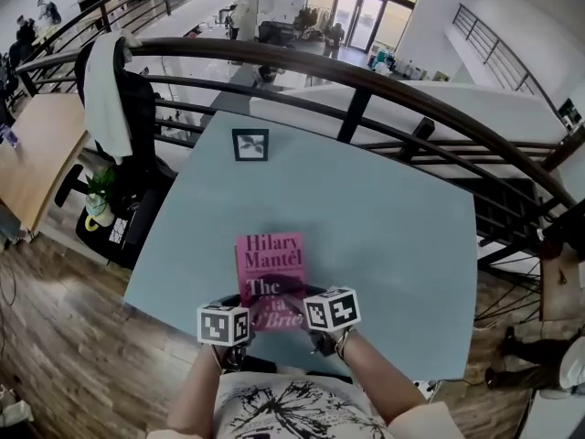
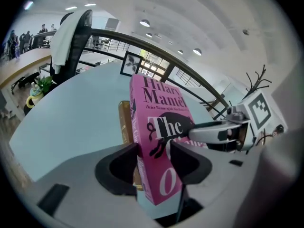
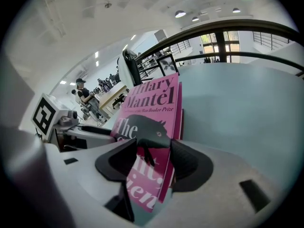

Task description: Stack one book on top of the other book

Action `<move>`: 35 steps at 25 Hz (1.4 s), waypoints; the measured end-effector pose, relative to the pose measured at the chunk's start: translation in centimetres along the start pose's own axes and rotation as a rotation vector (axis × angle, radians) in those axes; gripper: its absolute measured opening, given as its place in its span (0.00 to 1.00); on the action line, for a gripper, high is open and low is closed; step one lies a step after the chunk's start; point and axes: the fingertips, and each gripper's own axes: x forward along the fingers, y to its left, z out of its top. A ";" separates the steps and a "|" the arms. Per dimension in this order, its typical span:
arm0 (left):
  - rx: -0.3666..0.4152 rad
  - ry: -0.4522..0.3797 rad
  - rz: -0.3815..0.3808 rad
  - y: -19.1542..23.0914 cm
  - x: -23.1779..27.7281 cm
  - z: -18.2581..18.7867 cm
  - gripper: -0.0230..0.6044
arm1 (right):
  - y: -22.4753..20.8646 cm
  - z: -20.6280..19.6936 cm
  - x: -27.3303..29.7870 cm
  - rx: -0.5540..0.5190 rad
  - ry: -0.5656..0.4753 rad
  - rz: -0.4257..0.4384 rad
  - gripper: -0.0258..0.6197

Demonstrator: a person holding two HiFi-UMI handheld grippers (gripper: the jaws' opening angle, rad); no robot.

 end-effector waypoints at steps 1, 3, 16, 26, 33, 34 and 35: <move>-0.005 0.007 0.001 0.3 0.2 0.0 0.38 | -0.1 -0.1 0.4 0.002 0.010 -0.001 0.37; -0.021 0.016 -0.007 0.7 0.6 -0.1 0.38 | -0.2 -0.1 1.1 0.009 0.025 0.000 0.37; -0.091 0.042 -0.043 1.5 2.3 -0.8 0.38 | -1.3 -0.2 2.8 0.036 0.043 0.003 0.41; 0.062 -0.055 0.035 2.0 -1.2 3.0 0.35 | -1.5 2.5 0.0 0.089 -0.100 -0.073 0.33; 0.219 -0.309 0.003 -1.1 -4.6 8.7 0.08 | -1.7 6.7 -6.0 0.072 -0.346 -0.184 0.03; 0.231 -0.337 -0.022 -1.8 -5.1 9.5 0.07 | -1.5 7.2 -6.8 0.056 -0.380 -0.198 0.03; 0.245 -0.362 -0.044 -2.5 -5.7 10.2 0.07 | -1.1 7.7 -7.7 0.035 -0.414 -0.212 0.03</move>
